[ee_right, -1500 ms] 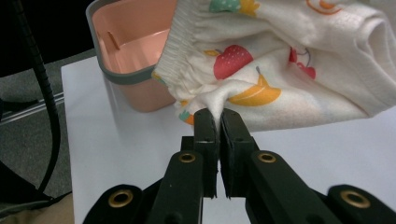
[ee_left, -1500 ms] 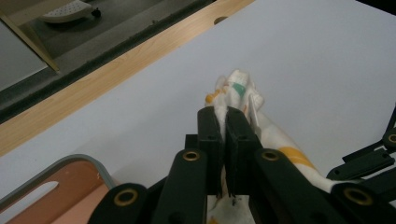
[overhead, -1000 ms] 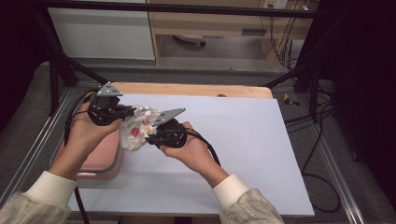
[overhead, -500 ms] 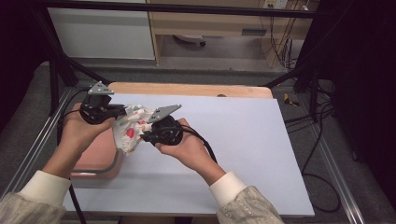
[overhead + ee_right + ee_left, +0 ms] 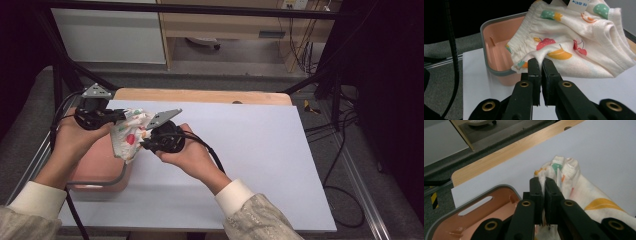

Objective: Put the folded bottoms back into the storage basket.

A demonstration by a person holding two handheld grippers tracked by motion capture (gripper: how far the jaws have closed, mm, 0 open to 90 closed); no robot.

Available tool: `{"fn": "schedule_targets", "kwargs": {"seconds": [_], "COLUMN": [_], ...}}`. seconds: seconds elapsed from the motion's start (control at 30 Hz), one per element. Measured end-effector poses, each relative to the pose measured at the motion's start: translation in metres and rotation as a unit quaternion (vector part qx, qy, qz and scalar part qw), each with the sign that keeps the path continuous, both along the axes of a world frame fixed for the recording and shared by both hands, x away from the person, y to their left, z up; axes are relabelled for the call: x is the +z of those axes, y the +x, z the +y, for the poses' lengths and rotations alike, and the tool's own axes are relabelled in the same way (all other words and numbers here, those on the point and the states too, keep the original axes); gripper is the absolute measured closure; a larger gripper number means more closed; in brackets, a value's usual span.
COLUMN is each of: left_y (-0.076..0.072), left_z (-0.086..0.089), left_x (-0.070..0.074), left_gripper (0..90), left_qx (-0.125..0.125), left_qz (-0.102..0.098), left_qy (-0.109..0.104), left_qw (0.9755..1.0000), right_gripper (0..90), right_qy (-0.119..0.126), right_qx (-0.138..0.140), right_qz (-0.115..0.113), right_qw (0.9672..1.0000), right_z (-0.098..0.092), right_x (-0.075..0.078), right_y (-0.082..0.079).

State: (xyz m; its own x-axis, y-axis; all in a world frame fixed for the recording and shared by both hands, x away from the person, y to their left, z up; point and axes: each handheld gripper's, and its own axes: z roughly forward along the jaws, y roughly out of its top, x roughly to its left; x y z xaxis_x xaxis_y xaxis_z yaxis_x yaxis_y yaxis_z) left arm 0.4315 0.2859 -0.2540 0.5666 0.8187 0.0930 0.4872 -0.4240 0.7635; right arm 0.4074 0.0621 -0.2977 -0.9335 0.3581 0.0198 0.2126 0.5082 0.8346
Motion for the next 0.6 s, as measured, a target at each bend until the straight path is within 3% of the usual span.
{"fn": "schedule_targets", "kwargs": {"seconds": [0.6], "left_y": [-0.001], "left_z": [0.039], "left_x": [0.003], "left_gripper": [86.7], "left_qx": [0.028], "left_qz": [0.000], "left_qy": [-0.015], "left_qw": [0.9995], "right_gripper": [86.7], "right_qy": [0.017], "right_qx": [0.023], "right_qz": [-0.021], "right_qw": [0.9994], "right_z": [0.040], "right_x": [-0.003], "right_y": [0.003]}}
